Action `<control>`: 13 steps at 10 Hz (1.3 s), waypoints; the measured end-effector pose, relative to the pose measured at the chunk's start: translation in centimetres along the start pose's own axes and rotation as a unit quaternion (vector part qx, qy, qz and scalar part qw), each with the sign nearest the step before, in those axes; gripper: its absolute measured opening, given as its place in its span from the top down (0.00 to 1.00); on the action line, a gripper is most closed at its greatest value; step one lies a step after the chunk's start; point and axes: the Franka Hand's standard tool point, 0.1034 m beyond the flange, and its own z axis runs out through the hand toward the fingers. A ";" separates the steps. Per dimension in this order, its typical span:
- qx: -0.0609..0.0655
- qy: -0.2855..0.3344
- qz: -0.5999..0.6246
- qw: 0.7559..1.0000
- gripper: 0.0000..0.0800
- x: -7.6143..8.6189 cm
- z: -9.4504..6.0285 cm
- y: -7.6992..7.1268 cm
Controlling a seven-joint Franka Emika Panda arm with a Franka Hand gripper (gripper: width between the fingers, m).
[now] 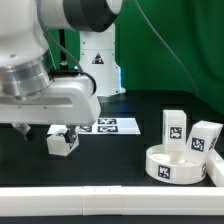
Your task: Assemble stool
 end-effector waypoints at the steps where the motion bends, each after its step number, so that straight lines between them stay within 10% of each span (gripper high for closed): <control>1: 0.005 -0.035 0.001 0.999 0.19 0.1 0.1 0.0; 7: 0.008 -0.248 0.028 0.968 0.19 -1.5 2.0 0.8; 13: -0.001 -0.266 0.053 0.962 0.19 -2.5 4.3 1.2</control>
Offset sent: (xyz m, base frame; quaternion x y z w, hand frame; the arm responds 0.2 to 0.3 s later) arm 0.0000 0.0052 0.0019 -0.0076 -0.1285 0.0069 0.9917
